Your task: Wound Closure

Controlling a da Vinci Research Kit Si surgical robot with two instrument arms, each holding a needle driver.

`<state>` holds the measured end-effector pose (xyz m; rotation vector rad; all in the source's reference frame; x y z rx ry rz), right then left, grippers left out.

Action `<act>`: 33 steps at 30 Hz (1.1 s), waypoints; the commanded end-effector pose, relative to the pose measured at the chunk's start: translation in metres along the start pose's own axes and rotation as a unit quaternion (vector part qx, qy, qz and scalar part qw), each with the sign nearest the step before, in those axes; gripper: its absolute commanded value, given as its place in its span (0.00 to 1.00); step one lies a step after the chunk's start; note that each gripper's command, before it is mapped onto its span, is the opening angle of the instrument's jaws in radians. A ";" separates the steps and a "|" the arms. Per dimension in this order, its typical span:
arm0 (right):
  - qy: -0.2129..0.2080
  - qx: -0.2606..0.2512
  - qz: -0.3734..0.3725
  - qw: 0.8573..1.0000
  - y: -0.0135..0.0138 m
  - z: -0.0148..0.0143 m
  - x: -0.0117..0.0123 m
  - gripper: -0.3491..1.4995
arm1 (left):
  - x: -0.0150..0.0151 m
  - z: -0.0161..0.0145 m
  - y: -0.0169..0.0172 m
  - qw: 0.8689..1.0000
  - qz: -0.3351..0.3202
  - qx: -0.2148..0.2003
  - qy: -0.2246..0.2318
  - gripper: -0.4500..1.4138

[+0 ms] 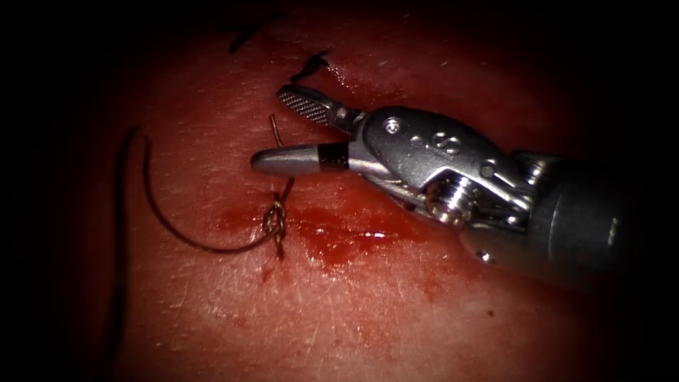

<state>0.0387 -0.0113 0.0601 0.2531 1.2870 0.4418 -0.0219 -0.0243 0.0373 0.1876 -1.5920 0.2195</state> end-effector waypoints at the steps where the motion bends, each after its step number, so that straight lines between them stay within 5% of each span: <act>1: 0.003 0.002 -0.004 1.000 -0.0007 0.0026 -0.0005 0.28 | 0.0008 0.0009 0.0007 1.000 -0.003 0.001 -0.004 0.00; 10: 0.023 0.023 -0.019 0.999 -0.0028 0.0079 -0.0019 0.14 | 0.0042 0.0019 0.0018 0.999 -0.035 0.012 -0.016 0.00; 12: 0.032 0.044 -0.022 0.998 -0.0031 0.0086 -0.0016 0.00 | 0.0042 0.0015 0.0014 0.999 -0.038 0.016 -0.019 0.00; 16: 0.053 0.079 -0.039 0.995 -0.0032 0.0114 -0.0003 0.00 | 0.0040 0.0006 0.0014 0.998 -0.050 0.022 -0.025 0.00; 21: 0.072 0.110 -0.045 0.990 -0.0038 0.0146 0.0013 0.12 | 0.0039 -0.0005 0.0013 0.998 -0.053 0.024 -0.025 0.00; 25: 0.089 0.149 -0.052 0.984 -0.0047 0.0148 0.0024 0.00 | 0.0041 -0.0029 0.0014 0.998 -0.057 0.003 -0.012 0.00; 33: 0.142 0.216 -0.057 0.964 -0.0056 0.0112 0.0038 0.00 | 0.0080 -0.0106 0.0032 0.991 -0.076 -0.096 0.049 0.00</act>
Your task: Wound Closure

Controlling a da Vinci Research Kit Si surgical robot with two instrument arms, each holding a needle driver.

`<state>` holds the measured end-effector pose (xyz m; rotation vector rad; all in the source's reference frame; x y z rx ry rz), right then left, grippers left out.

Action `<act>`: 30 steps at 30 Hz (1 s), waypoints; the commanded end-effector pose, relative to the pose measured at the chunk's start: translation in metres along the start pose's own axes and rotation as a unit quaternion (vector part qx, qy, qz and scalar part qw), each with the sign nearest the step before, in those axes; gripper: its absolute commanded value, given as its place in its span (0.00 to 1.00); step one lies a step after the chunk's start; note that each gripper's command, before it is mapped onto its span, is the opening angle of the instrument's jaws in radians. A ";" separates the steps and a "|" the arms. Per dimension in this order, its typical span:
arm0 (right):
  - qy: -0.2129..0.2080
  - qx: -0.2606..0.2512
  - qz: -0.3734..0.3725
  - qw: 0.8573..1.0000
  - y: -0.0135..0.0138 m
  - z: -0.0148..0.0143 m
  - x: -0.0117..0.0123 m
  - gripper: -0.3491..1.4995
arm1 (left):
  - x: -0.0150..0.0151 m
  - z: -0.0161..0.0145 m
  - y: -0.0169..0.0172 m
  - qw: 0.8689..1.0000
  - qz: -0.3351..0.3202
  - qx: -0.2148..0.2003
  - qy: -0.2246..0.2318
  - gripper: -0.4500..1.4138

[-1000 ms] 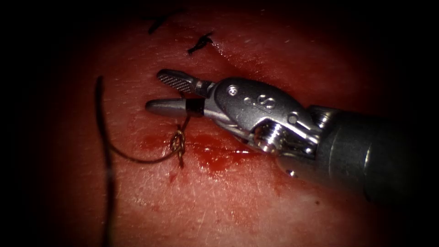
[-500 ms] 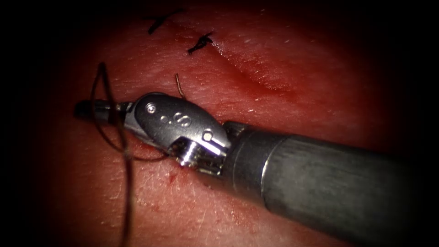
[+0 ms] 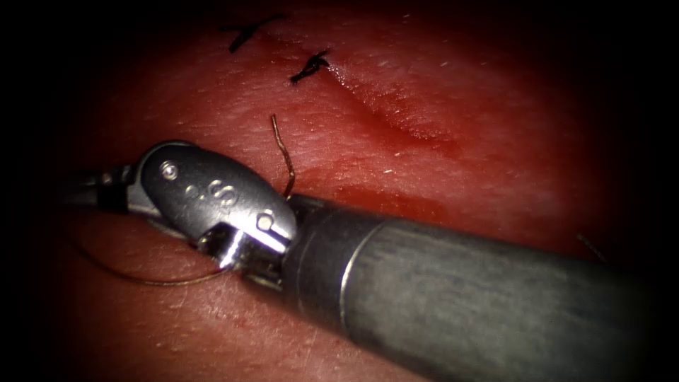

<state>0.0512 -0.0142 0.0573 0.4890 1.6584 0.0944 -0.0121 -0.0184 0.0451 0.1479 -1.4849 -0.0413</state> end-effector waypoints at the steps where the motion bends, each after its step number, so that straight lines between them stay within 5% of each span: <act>1: 0.010 0.008 0.000 1.000 0.0001 -0.0006 0.0002 0.00 | 0.0010 0.0000 0.0005 1.000 -0.001 -0.009 0.006 0.00; 7: 0.030 0.021 -0.001 0.999 -0.0009 -0.0027 0.0009 0.00 | 0.0067 -0.0023 0.0019 0.997 -0.001 -0.058 0.053 0.00; 11: 0.016 -0.019 0.003 1.000 -0.0004 -0.0036 0.0012 0.00 | 0.0074 -0.0012 0.0013 0.998 -0.005 -0.052 0.047 0.00; 16: 0.011 -0.055 0.001 0.998 -0.0007 -0.0081 0.0022 0.00 | 0.0074 0.0005 0.0014 0.998 -0.005 -0.034 0.054 0.00; 26: -0.040 -0.149 -0.012 0.988 -0.0037 -0.0218 0.0038 0.00 | 0.0122 0.0090 0.0039 0.995 0.003 -0.025 0.096 0.00; 30: -0.052 -0.164 -0.015 0.985 -0.0043 -0.0237 0.0039 0.00 | 0.0158 0.0120 0.0042 0.996 0.005 -0.012 0.092 0.00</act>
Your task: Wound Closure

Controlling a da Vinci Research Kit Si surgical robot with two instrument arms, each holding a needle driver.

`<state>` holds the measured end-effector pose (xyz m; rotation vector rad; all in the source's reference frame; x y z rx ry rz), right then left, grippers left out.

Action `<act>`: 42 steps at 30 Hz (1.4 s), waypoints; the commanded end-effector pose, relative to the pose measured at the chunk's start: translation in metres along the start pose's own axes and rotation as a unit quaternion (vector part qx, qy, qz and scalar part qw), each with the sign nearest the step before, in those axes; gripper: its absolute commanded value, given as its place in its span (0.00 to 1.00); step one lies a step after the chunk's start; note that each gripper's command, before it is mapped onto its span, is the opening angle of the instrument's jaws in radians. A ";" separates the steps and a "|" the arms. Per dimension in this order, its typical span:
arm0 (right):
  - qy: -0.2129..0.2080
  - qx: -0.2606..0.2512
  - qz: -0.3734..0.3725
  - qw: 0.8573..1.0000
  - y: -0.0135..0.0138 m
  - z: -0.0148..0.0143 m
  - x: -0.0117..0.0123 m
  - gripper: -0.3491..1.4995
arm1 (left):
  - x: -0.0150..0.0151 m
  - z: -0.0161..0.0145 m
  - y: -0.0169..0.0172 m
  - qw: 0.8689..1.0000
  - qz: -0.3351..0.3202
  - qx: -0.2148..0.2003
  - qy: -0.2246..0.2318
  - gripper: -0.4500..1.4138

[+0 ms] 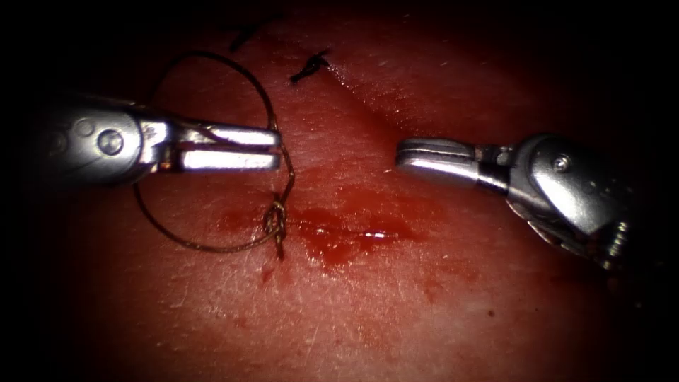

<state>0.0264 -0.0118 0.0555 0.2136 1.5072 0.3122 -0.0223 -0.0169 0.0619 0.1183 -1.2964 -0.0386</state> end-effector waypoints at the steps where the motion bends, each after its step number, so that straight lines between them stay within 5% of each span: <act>1: 0.002 0.001 -0.003 1.000 0.0004 0.0008 -0.0003 0.00 | 0.0003 0.0008 -0.0001 1.000 -0.003 0.006 -0.006 0.00; 5: 0.004 0.018 -0.006 1.000 0.0004 0.0029 -0.0006 0.00 | 0.0000 0.0005 -0.0009 1.000 -0.013 0.022 -0.018 0.00; 12: 0.013 0.063 -0.021 0.998 -0.0012 0.0113 -0.0037 0.00 | -0.0042 -0.0029 0.0015 0.997 -0.035 0.012 -0.065 0.00; 17: 0.012 0.054 -0.021 0.998 -0.0001 0.0138 -0.0041 0.00 | -0.0068 -0.0042 0.0009 0.994 -0.060 0.024 -0.089 0.00; 18: 0.008 0.045 -0.019 0.999 0.0004 0.0141 -0.0040 0.04 | -0.0074 -0.0042 0.0001 0.992 -0.076 0.031 -0.093 0.00; 19: 0.002 0.031 -0.017 0.999 0.0011 0.0143 -0.0038 0.24 | -0.0085 -0.0045 -0.0012 0.990 -0.094 0.041 -0.098 0.00; 22: -0.008 0.013 -0.009 1.000 0.0021 0.0153 -0.0036 0.46 | -0.0104 -0.0054 -0.0030 0.985 -0.131 0.062 -0.098 0.00; 23: -0.010 0.005 -0.003 1.000 0.0025 0.0168 -0.0037 0.62 | -0.0118 -0.0058 -0.0039 0.980 -0.147 0.087 -0.104 0.00; 28: -0.013 -0.019 -0.005 1.000 0.0031 0.0244 -0.0053 0.75 | -0.0147 -0.0052 -0.0055 0.960 -0.167 0.182 -0.131 0.00; 31: -0.005 -0.007 -0.013 1.000 0.0033 0.0285 -0.0066 0.71 | -0.0158 -0.0041 -0.0050 0.950 -0.178 0.213 -0.145 0.00; 37: 0.007 0.027 -0.028 0.999 0.0016 0.0308 -0.0081 0.55 | -0.0168 -0.0036 -0.0034 0.940 -0.186 0.246 -0.147 0.00; 38: 0.013 0.042 -0.027 0.999 0.0010 0.0303 -0.0081 0.42 | -0.0168 -0.0039 -0.0027 0.942 -0.188 0.239 -0.143 0.00; 39: 0.026 0.073 -0.026 0.997 0.0000 0.0293 -0.0079 0.01 | -0.0166 -0.0047 -0.0012 0.947 -0.185 0.225 -0.138 0.00; 42: 0.044 0.115 -0.025 0.992 -0.0014 0.0276 -0.0074 0.00 | -0.0158 -0.0055 0.0011 0.957 -0.171 0.196 -0.127 0.00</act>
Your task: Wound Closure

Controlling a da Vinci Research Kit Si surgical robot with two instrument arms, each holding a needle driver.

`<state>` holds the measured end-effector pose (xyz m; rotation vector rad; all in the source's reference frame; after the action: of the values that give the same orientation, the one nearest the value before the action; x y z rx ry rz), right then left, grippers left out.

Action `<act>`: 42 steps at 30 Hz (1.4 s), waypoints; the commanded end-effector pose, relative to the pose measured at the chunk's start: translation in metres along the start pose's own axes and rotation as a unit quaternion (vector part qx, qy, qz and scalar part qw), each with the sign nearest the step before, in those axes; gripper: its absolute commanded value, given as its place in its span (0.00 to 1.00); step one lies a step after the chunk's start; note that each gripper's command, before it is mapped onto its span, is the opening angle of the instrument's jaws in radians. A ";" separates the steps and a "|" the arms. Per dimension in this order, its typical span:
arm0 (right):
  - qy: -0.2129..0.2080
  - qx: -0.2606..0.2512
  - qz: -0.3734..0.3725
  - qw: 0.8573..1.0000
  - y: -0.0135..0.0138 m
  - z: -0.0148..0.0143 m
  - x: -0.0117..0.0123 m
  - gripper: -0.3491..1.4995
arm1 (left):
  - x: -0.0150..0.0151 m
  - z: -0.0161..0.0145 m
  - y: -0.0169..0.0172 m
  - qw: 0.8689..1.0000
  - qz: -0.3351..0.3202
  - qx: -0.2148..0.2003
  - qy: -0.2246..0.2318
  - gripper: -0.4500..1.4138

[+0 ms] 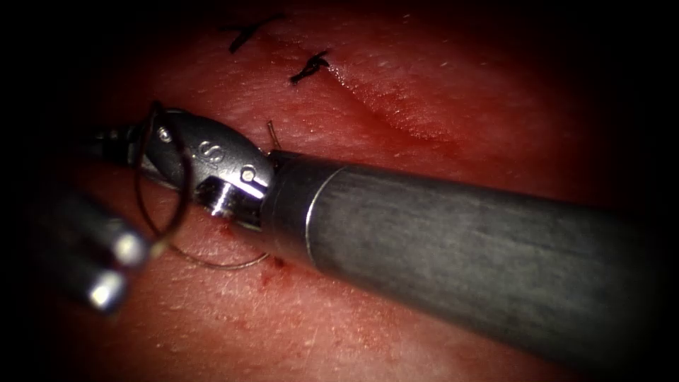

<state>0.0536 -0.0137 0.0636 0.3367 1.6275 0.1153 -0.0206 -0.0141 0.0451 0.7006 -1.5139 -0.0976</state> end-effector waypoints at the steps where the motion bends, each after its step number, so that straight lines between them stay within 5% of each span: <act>1: 0.014 0.031 0.005 0.999 -0.0013 -0.0003 0.0005 0.00 | 0.0005 0.0000 0.0015 1.000 0.007 -0.004 0.001 0.00; 7: 0.055 0.115 0.008 0.992 -0.0041 0.0006 0.0028 0.00 | 0.0025 -0.0021 0.0052 1.000 0.011 -0.015 0.011 0.00; 19: 0.127 0.161 0.021 0.979 -0.0067 0.0003 0.0061 0.10 | 0.0073 -0.0067 0.0120 0.996 0.015 -0.070 0.048 0.00; 23: 0.154 0.179 0.026 0.971 -0.0083 -0.0005 0.0072 0.03 | 0.0097 -0.0072 0.0142 0.994 -0.007 -0.094 0.062 0.00; 24: 0.155 0.182 0.026 0.971 -0.0087 -0.0006 0.0075 0.05 | 0.0104 -0.0075 0.0151 0.992 -0.016 -0.106 0.066 0.00; 32: 0.164 0.170 0.062 0.970 -0.0091 -0.0011 0.0086 0.68 | 0.0119 -0.0078 0.0183 0.988 -0.025 -0.142 0.060 0.00; 38: 0.213 0.143 0.089 0.962 -0.0071 -0.0060 0.0115 0.75 | 0.0141 -0.0091 0.0180 0.987 -0.016 -0.150 0.054 0.00; 42: 0.238 0.119 0.064 0.962 -0.0061 -0.0097 0.0144 0.73 | 0.0189 -0.0092 0.0187 0.983 0.005 -0.176 0.050 0.00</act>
<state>0.0417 -0.0145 0.0486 0.6284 2.1080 0.1068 -0.0164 -0.0055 0.0717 0.3989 -1.3569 -0.3102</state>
